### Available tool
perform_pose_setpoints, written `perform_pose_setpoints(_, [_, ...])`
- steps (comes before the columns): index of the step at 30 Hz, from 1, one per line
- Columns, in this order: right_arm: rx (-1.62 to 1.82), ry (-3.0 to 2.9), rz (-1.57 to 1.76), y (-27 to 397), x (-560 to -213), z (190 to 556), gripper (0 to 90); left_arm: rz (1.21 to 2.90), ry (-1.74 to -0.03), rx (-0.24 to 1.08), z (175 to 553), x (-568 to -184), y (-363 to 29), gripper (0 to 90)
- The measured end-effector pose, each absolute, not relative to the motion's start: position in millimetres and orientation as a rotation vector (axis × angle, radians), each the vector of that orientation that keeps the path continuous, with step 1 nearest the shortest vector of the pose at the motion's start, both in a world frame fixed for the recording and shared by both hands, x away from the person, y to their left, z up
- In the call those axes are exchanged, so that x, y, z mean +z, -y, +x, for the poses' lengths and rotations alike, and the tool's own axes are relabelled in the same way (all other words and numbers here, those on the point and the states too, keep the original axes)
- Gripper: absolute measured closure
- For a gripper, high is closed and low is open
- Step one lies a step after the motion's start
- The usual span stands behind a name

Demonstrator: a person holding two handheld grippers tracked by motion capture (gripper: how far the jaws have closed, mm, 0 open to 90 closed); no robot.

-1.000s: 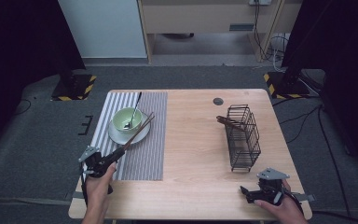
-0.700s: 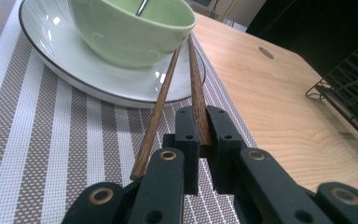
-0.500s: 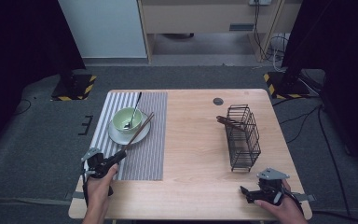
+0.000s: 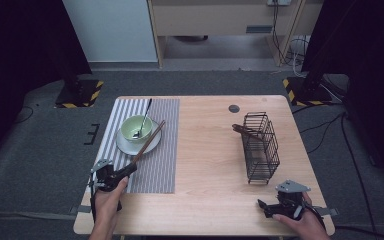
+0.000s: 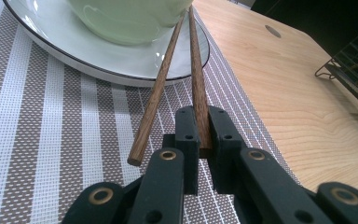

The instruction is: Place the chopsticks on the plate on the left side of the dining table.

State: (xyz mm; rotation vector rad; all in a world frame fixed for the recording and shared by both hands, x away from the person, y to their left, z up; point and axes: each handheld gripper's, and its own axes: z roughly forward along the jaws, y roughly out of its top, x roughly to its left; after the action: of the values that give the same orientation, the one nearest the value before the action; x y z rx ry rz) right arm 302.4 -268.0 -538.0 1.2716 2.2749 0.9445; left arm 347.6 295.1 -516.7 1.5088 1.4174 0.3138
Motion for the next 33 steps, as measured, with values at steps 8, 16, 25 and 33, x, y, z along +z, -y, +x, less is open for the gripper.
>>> perform_pose_setpoints(8, [0.944, -2.275, 1.271, 268.0, -538.0, 302.4, 0.5, 1.519, -1.422, 0.310, 348.3, -518.6, -294.6, 83.2])
perform_pose_setpoints(16, [0.944, -2.275, 1.269, 268.1, -538.1, 302.4, 0.5, 1.533, -1.427, 0.306, 348.7, -520.2, -293.2, 83.2])
perform_pose_setpoints(25, [0.944, -2.275, 1.269, 268.1, -538.1, 302.3, 0.5, 1.550, -1.435, 0.301, 350.2, -523.3, -291.6, 83.1])
perform_pose_setpoints(33, [0.943, -2.275, 1.270, 268.1, -538.1, 302.2, 0.5, 1.561, -1.438, 0.299, 351.5, -525.7, -291.2, 83.0])
